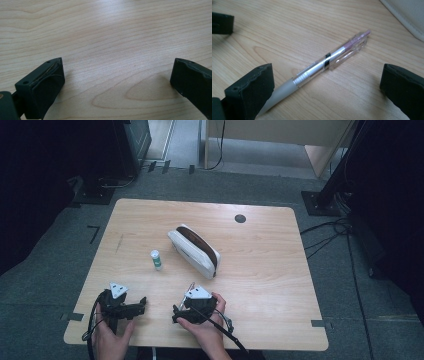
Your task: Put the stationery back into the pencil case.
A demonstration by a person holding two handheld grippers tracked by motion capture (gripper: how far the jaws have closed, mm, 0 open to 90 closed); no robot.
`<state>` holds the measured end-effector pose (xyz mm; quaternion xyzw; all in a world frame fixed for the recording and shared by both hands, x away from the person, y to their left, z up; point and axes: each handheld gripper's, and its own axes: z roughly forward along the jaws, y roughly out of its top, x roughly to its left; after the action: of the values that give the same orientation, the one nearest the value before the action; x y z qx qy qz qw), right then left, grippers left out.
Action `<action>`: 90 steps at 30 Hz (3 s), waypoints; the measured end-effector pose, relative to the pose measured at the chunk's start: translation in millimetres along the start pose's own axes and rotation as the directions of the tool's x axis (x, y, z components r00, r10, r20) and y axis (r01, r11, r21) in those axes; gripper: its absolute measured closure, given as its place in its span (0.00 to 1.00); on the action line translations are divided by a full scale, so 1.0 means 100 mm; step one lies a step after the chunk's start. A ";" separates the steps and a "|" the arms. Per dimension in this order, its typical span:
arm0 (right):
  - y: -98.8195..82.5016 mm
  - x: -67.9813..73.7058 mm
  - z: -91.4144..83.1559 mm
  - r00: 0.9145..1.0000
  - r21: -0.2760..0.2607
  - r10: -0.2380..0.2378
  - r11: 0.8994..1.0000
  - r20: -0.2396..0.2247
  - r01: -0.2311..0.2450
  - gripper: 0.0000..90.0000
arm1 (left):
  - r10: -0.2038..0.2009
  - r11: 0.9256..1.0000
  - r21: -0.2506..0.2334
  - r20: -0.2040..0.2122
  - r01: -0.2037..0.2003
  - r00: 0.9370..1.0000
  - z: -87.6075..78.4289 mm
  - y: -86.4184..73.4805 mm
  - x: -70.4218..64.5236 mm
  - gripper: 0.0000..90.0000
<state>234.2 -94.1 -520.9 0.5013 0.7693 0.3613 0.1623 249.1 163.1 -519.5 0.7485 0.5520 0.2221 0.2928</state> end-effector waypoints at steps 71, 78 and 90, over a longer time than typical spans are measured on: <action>-0.23 -0.08 -0.24 0.947 -0.075 -0.243 0.970 -0.210 0.233 0.90 | 0.004 1.000 0.000 0.002 -0.004 1.000 0.00 0.00 0.00 0.00; -0.16 -0.23 -0.36 0.945 -0.096 -0.234 0.971 -0.228 0.218 0.90 | 0.003 1.000 0.000 0.002 -0.003 1.000 0.00 0.00 0.00 0.00; 0.16 -0.55 -0.78 0.956 -0.170 -0.231 0.965 -0.181 0.201 0.90 | 0.004 1.000 0.000 0.002 -0.004 1.000 0.00 0.00 0.00 0.00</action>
<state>221.5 -170.3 -461.9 0.3618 0.8026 0.4465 0.1600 249.2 162.7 -519.5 0.7497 0.5504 0.2220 0.2927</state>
